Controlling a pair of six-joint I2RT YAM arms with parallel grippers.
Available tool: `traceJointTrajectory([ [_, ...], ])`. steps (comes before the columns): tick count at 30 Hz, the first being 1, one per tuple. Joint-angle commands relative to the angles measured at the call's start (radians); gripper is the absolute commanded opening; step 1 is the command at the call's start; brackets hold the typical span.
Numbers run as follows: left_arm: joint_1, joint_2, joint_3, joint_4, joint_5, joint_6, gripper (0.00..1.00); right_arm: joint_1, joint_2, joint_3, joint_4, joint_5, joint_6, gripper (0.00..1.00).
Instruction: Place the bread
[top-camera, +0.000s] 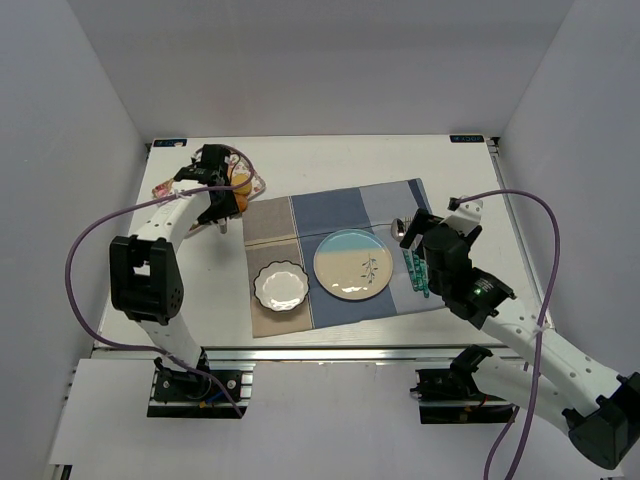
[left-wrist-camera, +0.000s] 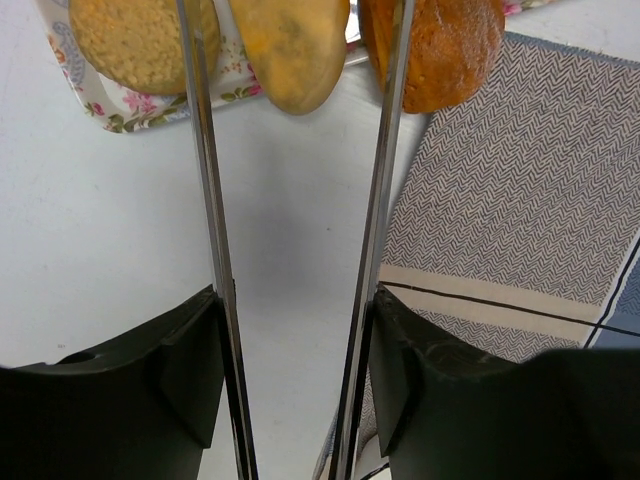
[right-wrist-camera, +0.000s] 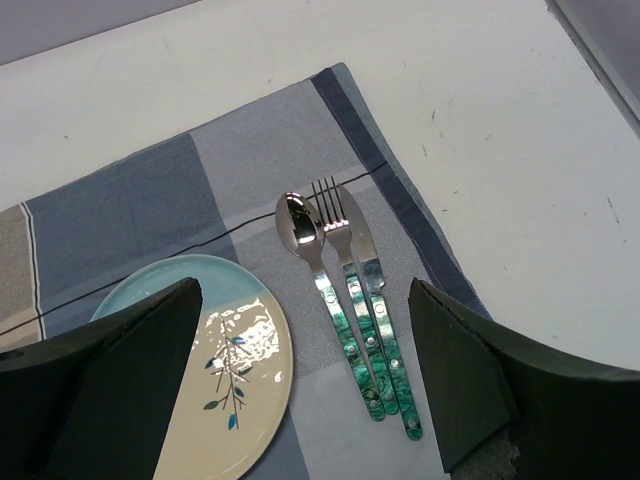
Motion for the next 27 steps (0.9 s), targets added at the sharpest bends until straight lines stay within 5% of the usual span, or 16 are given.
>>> traceJointTrajectory([
  [1, -0.001, -0.021, 0.046, -0.029, -0.013, 0.000, 0.63, -0.011, 0.006, -0.006, 0.041, 0.051, -0.013, 0.89],
  [18, 0.005, 0.052, 0.052, -0.037, -0.004, -0.021, 0.55, -0.022, -0.035, -0.026, 0.043, 0.035, 0.000, 0.89],
  [27, 0.005, 0.051, 0.071, -0.047, 0.017, -0.040, 0.32, -0.023, -0.061, -0.035, 0.049, 0.014, 0.004, 0.89],
])
